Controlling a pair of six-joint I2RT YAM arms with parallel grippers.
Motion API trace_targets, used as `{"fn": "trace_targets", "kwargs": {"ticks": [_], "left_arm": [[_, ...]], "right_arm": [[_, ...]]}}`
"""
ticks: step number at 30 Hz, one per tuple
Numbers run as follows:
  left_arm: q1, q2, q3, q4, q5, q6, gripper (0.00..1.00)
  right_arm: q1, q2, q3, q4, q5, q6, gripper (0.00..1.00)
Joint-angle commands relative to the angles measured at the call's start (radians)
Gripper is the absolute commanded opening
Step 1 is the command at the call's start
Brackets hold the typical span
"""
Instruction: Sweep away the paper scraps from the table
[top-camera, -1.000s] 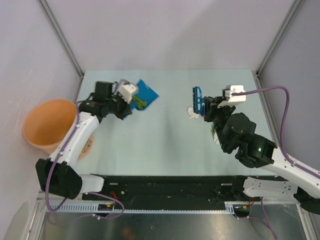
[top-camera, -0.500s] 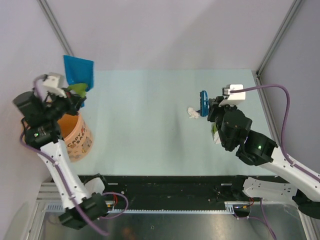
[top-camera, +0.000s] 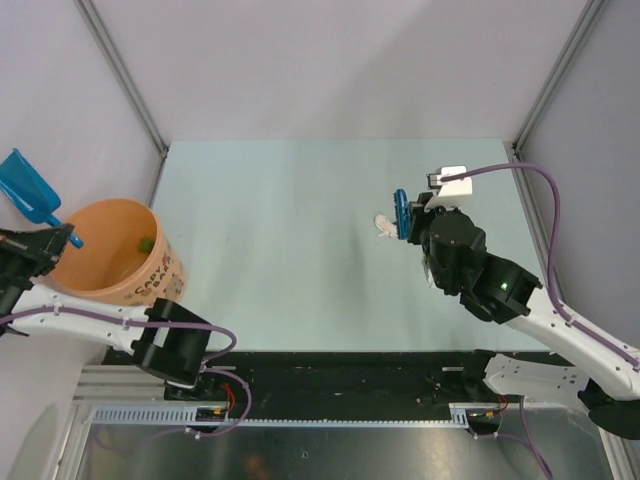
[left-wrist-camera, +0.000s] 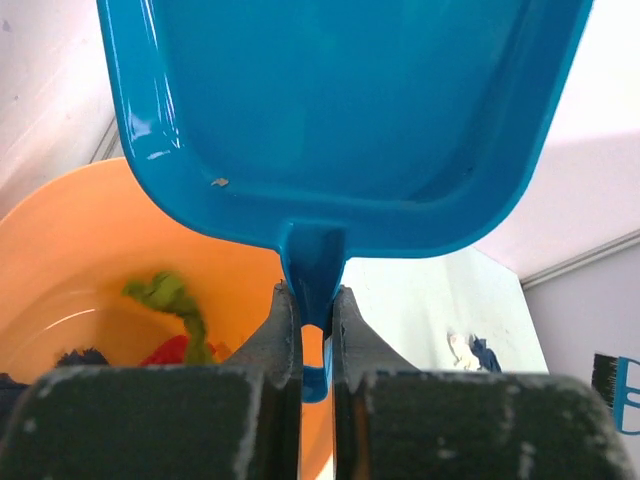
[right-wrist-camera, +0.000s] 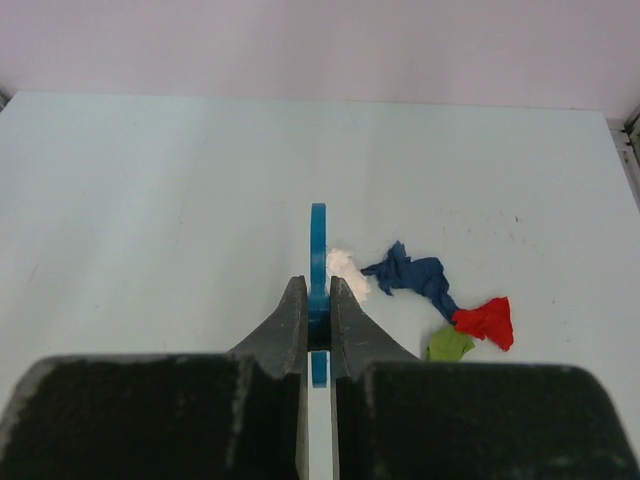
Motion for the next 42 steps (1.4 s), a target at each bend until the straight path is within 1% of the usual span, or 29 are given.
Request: {"fn": "trace_targets", "kwargs": {"ticks": [1, 4, 7, 9, 10, 11, 13, 14, 15, 16, 17, 18, 19, 20, 21, 22, 23, 24, 25, 26, 28, 29, 32, 34, 36, 37, 39, 40, 42], "left_arm": [[0.048, -0.043, 0.016, 0.005, 0.217, -0.022, 0.0], [0.047, -0.077, 0.021, 0.008, 0.188, 0.01, 0.0], [0.012, -0.157, 0.015, 0.008, 0.149, 0.07, 0.0], [-0.086, -0.224, 0.0, 0.011, 0.102, 0.1, 0.0], [-0.129, -0.244, -0.006, 0.011, 0.03, 0.123, 0.0], [-0.236, -0.281, -0.016, 0.011, -0.008, 0.139, 0.0], [-0.351, -0.305, -0.017, 0.011, -0.126, 0.15, 0.0], [-0.461, -0.312, -0.014, 0.01, -0.166, 0.148, 0.0], [-0.511, -0.312, -0.011, 0.008, -0.206, 0.142, 0.0], [-0.56, -0.307, -0.011, 0.007, -0.293, 0.139, 0.0], [-0.667, -0.292, -0.007, -0.001, -0.341, 0.143, 0.0], [-0.724, -0.283, -0.01, -0.009, -0.387, 0.15, 0.0], [-0.784, -0.269, -0.01, -0.021, -0.442, 0.191, 0.0], [-0.923, -0.24, -0.005, -0.064, -0.563, 0.22, 0.0], [-1.0, -0.223, -0.004, -0.087, -0.648, 0.251, 0.0], [-1.157, -0.205, -0.005, -0.13, -0.723, 0.315, 0.0], [-1.232, -0.165, -0.01, -0.147, -0.86, 0.343, 0.0], [-1.296, -0.146, -0.019, -0.159, -0.912, 0.367, 0.0], [-1.402, -0.125, -0.028, -0.171, -0.946, 0.413, 0.0], [-1.436, -0.091, -0.055, -0.171, -1.002, 0.429, 0.0], [-1.519, -0.056, -0.079, -0.171, -1.052, 0.479, 0.0], [-1.542, -0.025, -0.104, -0.171, -1.11, 0.496, 0.0], [-1.604, 0.015, -0.152, -0.171, -1.173, 0.548, 0.0], [-1.613, 0.018, -0.192, -0.171, -1.19, 0.576, 0.0], [-1.613, 0.015, -0.218, -0.171, -1.199, 0.602, 0.0], [-1.613, 0.012, -0.24, -0.171, -1.201, 0.611, 0.0], [-1.613, 0.015, -0.258, -0.171, -1.205, 0.636, 0.0], [-1.622, 0.026, -0.276, -0.171, -1.225, 0.646, 0.0], [-1.643, 0.035, -0.301, -0.171, -1.265, 0.689, 0.0]], "right_arm": [[-0.014, 0.017, 0.003, 0.041, -0.035, -0.001, 0.0], [-0.016, 0.025, 0.003, 0.046, -0.044, -0.004, 0.0], [-0.016, 0.031, 0.003, 0.041, -0.049, -0.006, 0.0], [-0.031, 0.039, 0.003, 0.04, -0.069, -0.032, 0.0], [-0.04, 0.049, 0.003, 0.038, -0.09, -0.041, 0.0], [-0.052, 0.052, 0.003, 0.032, -0.109, -0.052, 0.0], [-0.12, 0.065, 0.003, 0.026, -0.165, -0.085, 0.0], [-0.15, 0.069, 0.003, 0.023, -0.225, -0.098, 0.0], [-0.181, 0.08, 0.002, 0.024, -0.26, -0.118, 0.0], [-0.256, 0.091, 0.003, 0.027, -0.34, -0.157, 0.0], [-0.285, 0.124, 0.003, 0.038, -0.369, -0.165, 0.0], [-0.318, 0.143, 0.003, 0.047, -0.397, -0.208, 0.0], [-0.364, 0.164, 0.003, 0.059, -0.449, -0.274, 0.0], [-0.382, 0.222, 0.003, 0.091, -0.463, -0.306, 0.0], [-0.399, 0.25, 0.002, 0.113, -0.474, -0.335, 0.0], [-0.424, 0.288, 0.003, 0.166, -0.501, -0.412, 0.0], [-0.433, 0.355, 0.003, 0.199, -0.509, -0.444, 0.0], [-0.439, 0.396, 0.003, 0.23, -0.52, -0.479, 0.0], [-0.448, 0.428, 0.003, 0.298, -0.549, -0.528, 0.0], [-0.453, 0.497, 0.003, 0.332, -0.575, -0.556, 0.0], [-0.454, 0.561, 0.002, 0.439, -0.632, -0.598, 0.0], [-0.454, 0.636, 0.005, 0.469, -0.65, -0.643, 0.0], [-0.423, 0.715, 0.009, 0.489, -0.699, -0.696, 0.0], [-0.389, 0.755, 0.011, 0.439, -0.698, -0.702, 0.0], [-0.34, 0.767, 0.012, 0.399, -0.687, -0.666, 0.0], [-0.324, 0.769, 0.011, 0.336, -0.664, -0.649, 0.0], [-0.268, 0.757, 0.011, 0.275, -0.643, -0.586, 0.0], [-0.251, 0.732, 0.006, 0.22, -0.644, -0.561, 0.0], [-0.188, 0.695, -0.009, 0.182, -0.641, -0.506, 0.0]]}}
